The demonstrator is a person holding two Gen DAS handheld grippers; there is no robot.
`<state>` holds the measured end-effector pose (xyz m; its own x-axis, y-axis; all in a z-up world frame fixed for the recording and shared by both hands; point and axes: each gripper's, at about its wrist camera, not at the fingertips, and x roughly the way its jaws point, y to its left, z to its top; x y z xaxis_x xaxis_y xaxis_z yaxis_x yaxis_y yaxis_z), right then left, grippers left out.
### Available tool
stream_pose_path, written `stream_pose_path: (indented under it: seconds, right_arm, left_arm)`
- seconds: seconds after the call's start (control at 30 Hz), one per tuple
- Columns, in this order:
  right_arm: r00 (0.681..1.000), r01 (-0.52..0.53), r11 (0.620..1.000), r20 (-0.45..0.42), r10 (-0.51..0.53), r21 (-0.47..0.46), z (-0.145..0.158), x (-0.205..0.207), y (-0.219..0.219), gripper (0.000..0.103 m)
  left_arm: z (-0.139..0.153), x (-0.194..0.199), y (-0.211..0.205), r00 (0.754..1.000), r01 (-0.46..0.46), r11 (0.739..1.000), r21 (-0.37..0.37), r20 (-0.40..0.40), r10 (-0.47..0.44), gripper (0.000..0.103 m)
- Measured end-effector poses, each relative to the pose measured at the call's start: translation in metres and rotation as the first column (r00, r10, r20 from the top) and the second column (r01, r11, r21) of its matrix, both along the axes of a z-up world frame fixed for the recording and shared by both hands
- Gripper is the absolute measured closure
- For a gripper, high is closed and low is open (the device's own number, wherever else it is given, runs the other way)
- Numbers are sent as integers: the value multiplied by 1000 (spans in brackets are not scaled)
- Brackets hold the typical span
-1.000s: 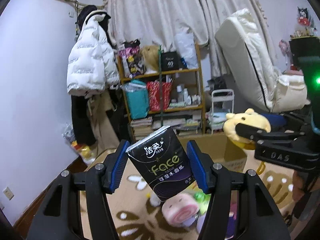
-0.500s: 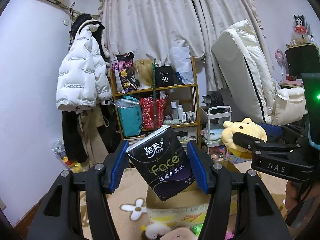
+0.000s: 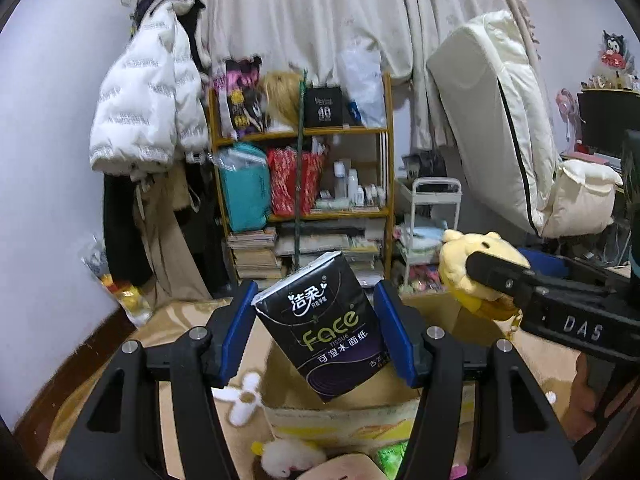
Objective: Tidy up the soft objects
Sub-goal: 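Lift the tissue pack with the left tool while the right tool carries the yellow bear over the box, then open the left tool over the box while the right tool releases the yellow bear inside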
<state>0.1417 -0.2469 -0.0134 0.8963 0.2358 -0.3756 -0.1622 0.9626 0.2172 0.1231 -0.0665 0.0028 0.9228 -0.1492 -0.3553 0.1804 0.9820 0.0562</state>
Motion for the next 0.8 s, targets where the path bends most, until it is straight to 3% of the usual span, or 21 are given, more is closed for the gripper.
stream_pose_path:
  seconds: [0.2, 0.63, 0.8]
  right_arm:
    - [997, -26, 1000, -76, 25, -15, -31, 15, 0, 25]
    - [986, 1, 1000, -169, 0, 4, -63, 32, -13, 21]
    - [983, -5, 1000, -186, 5, 4, -65, 34, -16, 17]
  left_arm:
    - [-22, 16, -4, 998, 11, 1000, 14, -65, -10, 44]
    - [-52, 46, 0, 982, 14, 1000, 6, -187, -13, 44]
    - [-53, 49, 8, 979, -30, 999, -15, -202, 26, 29]
